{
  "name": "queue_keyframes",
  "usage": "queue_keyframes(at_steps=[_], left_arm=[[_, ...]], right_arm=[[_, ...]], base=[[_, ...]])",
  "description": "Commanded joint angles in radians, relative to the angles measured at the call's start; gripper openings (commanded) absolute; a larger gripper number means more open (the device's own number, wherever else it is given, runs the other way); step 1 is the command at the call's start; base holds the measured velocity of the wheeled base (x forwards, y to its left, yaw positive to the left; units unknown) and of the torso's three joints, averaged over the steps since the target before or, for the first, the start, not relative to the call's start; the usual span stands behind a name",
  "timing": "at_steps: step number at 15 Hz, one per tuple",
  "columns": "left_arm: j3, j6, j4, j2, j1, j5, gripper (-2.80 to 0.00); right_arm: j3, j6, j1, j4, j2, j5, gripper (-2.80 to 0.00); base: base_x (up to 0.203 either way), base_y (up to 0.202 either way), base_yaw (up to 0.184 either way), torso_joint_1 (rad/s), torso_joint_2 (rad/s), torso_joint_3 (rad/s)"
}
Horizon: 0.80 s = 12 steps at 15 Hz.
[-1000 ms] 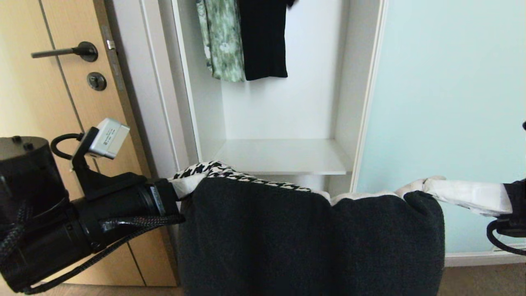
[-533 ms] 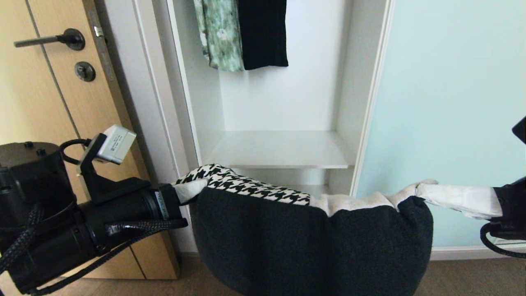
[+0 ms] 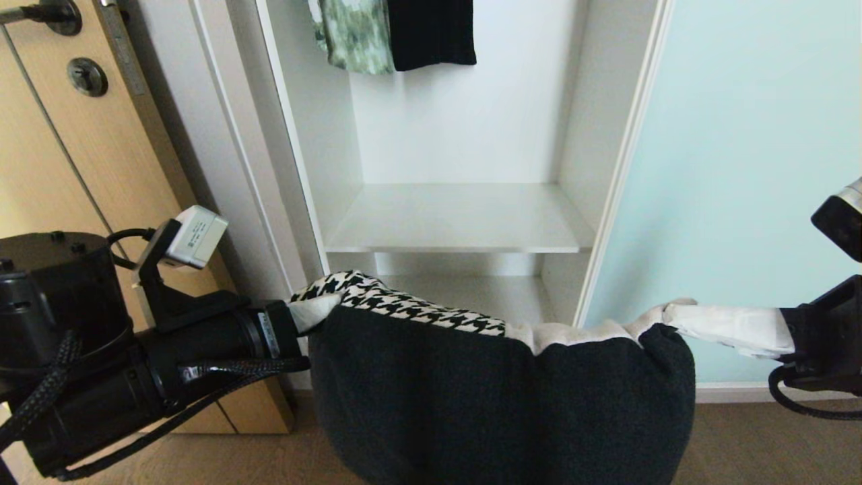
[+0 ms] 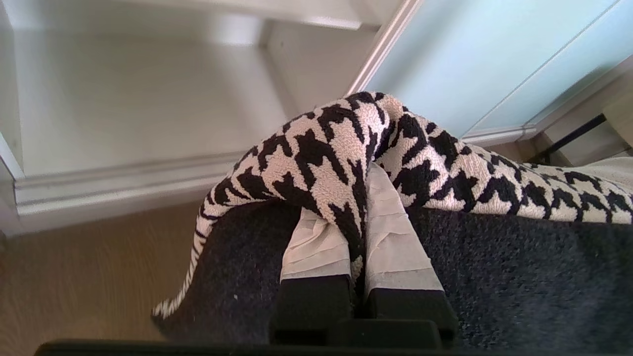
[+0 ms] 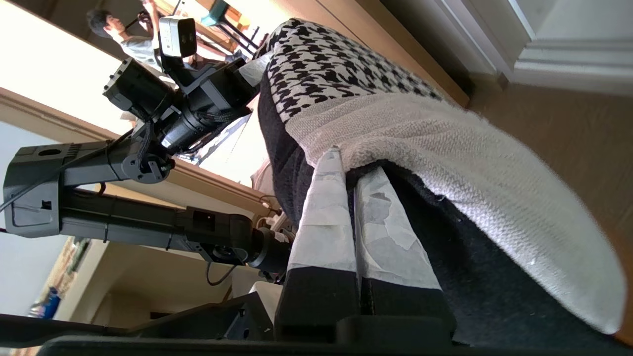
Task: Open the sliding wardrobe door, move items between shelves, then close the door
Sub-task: Place the pillow on the lower shelf
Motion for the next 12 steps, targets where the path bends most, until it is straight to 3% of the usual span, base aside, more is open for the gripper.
queue_keyframes(at_steps=[1,12], left_arm=[[0.006,-0.002,-0.006,0.006,0.0,-0.001,-2.8],[0.003,-0.005,-0.012,0.057,0.006,0.005,-2.8]], right_arm=[[0.002,0.004,0.001,-0.002,0.012,0.003,-2.8],[0.0,0.004,0.001,-0.002,0.053,0.002,-2.8]], base=[[0.0,0.0,0.0,0.002,0.0,-0.195],[0.0,0.0,0.0,0.004,0.0,-0.196]])
